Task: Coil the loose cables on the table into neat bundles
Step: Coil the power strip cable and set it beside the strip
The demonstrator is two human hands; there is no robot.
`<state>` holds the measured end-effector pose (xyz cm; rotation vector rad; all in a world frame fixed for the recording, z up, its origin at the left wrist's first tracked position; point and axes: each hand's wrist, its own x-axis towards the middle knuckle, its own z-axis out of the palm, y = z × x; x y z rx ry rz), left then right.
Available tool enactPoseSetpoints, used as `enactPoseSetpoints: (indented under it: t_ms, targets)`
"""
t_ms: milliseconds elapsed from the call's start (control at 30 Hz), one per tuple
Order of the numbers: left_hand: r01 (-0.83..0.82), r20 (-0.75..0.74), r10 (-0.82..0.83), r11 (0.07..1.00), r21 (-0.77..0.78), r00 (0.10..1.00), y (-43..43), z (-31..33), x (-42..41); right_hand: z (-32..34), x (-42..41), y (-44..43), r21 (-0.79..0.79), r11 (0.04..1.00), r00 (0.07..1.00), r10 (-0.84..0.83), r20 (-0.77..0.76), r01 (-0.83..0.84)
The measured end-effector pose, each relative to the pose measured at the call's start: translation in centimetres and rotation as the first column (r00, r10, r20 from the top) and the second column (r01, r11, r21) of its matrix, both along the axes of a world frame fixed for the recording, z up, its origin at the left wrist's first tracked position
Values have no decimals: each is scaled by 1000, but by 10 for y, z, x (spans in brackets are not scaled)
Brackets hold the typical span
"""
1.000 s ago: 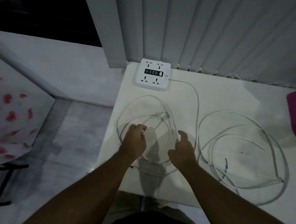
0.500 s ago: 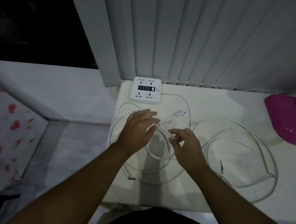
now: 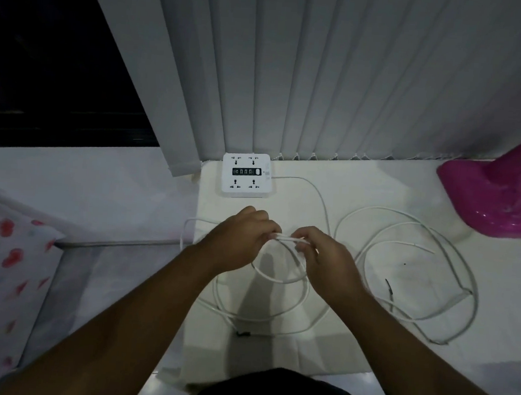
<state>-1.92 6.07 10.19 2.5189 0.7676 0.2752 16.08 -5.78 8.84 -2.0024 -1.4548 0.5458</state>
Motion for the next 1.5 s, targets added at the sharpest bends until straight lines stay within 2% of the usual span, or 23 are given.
enactPoseSetpoints:
  t_ms: [67,133,200,300,367,433,700,767,867,1100,1267,1300,1333,1367,1433,1500]
  targets:
    - [16,-5,-16,1000,13,1000,0,-1,-3,-4,-4,-1,-22,1000,998,16,-63,-17]
    - [-1,-10,1,1000,5,1000,0,-5,-6,-4,-7,-1,-26,999,977,25,-211,-32]
    - [-56,-2,56,997,-51,998,-2,-11,-8,1,-10,0,-96,995,920,-6,-392,-35]
    - [-132,35,137,983,-131,990,-6,-18,-9,8,-11,2,-202,979,734,-117,-668,-28]
    - [-158,28,162,982,-98,986,-8,-19,-9,13,-10,2,-232,972,564,-176,-807,-28]
    - [-173,22,173,985,-21,985,-9,-17,-9,14,-8,2,-252,967,443,-217,-870,-21]
    - [-254,64,247,953,163,967,-22,-9,-7,1,-14,10,-318,938,36,-326,-945,135]
    - [-271,74,261,941,202,962,-25,-9,-7,-2,-16,11,-344,930,-37,-342,-939,132]
    - [-273,69,264,931,241,962,-28,-9,-8,-4,-18,10,-376,919,-87,-368,-926,122]
    - [-285,65,280,903,320,958,-35,-13,-7,3,-22,10,-379,913,-129,-362,-923,149]
    - [-283,60,278,915,288,959,-35,-18,-10,13,-19,13,-396,912,-283,-355,-891,103]
    - [-278,65,271,918,282,960,-34,-18,-13,15,-19,13,-401,913,-287,-365,-886,78]
    - [-272,69,263,925,265,962,-31,-18,-15,17,-19,13,-395,917,-248,-372,-895,51]
    - [-259,68,250,937,233,966,-29,-17,-17,19,-18,13,-381,924,-152,-374,-915,19]
    - [-218,60,212,967,129,975,-24,-15,-20,22,-16,12,-344,938,163,-332,-929,-53]
    - [-205,63,203,979,18,977,-20,-13,-21,24,-12,12,-325,941,483,-243,-841,-92]
